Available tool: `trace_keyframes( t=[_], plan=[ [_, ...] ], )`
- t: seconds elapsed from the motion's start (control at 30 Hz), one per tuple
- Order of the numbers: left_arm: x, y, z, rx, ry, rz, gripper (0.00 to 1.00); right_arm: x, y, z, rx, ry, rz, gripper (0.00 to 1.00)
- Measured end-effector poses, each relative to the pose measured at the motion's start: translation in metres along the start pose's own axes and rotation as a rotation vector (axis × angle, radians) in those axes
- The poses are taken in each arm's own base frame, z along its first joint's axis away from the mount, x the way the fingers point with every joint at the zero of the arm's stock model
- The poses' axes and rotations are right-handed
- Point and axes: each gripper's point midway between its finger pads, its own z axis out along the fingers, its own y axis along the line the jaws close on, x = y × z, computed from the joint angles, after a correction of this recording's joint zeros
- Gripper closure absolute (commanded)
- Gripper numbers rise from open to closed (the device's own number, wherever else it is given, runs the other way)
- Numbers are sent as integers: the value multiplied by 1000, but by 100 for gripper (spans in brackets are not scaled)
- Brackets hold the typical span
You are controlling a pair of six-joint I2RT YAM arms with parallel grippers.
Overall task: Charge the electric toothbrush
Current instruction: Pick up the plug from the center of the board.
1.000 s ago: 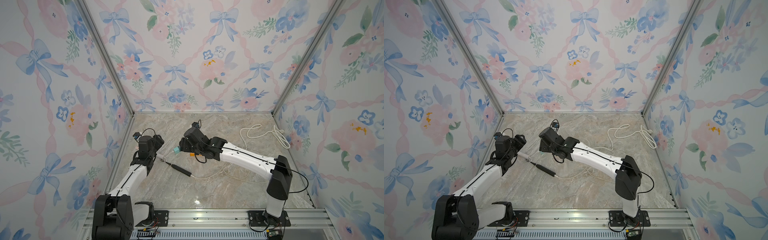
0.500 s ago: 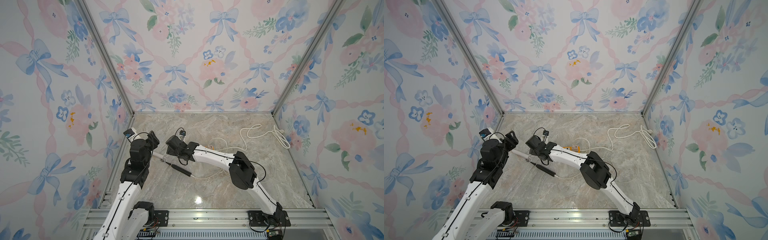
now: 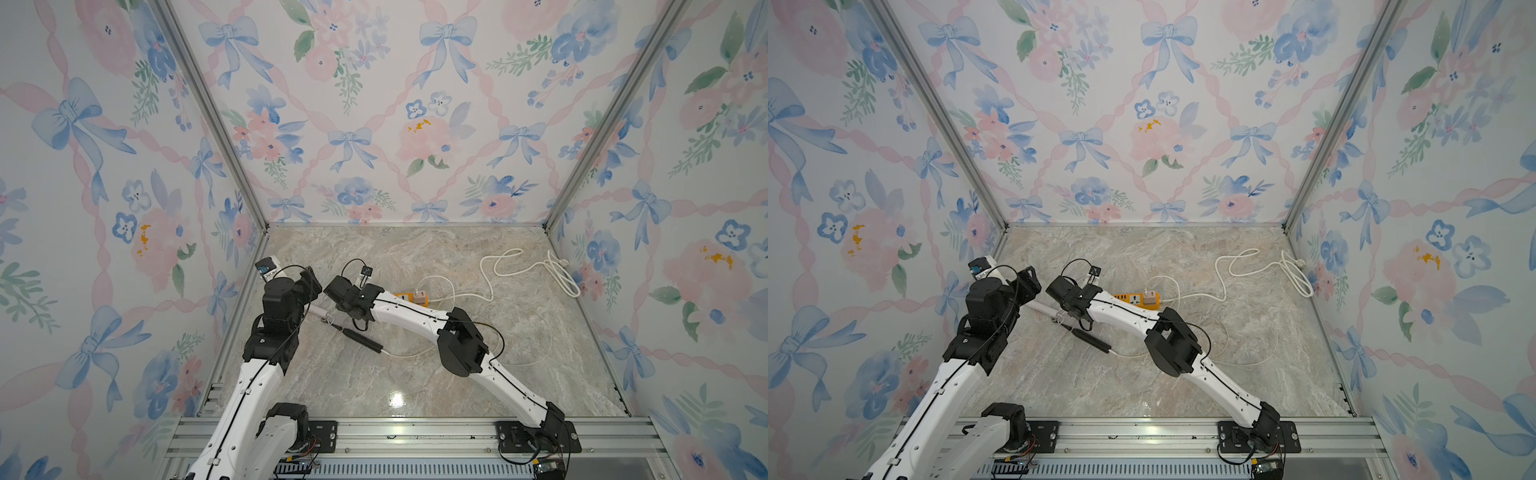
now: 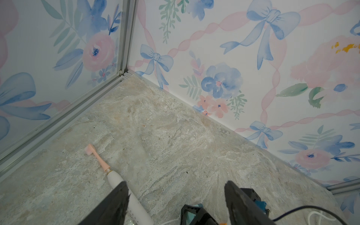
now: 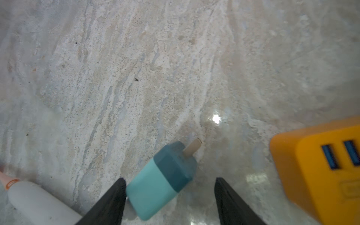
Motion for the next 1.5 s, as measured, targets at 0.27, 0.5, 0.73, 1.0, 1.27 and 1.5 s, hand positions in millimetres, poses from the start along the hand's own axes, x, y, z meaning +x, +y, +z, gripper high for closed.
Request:
trace_keyframes(
  t=[0.27, 0.5, 0.73, 1.0, 1.27, 1.5],
  plan=[
    [2, -3, 0, 16, 10, 7, 20, -2, -6, 6, 4, -7, -76, 58],
    [5, -4, 2, 22, 23, 9, 20, 4, -28, 8, -15, 64, -310, 64],
    [8, -5, 4, 30, 39, 11, 20, -4, -28, 15, -69, 76, -403, 59],
    [12, -7, 5, 39, 53, 12, 20, -8, -19, 20, -114, 38, -462, 57],
    [16, -9, 7, 51, 73, 16, 20, -7, -20, 18, -111, 49, -512, 84],
    [24, -12, 11, 86, 113, 43, 21, -6, -26, -1, -128, 117, -652, 92]
  ],
)
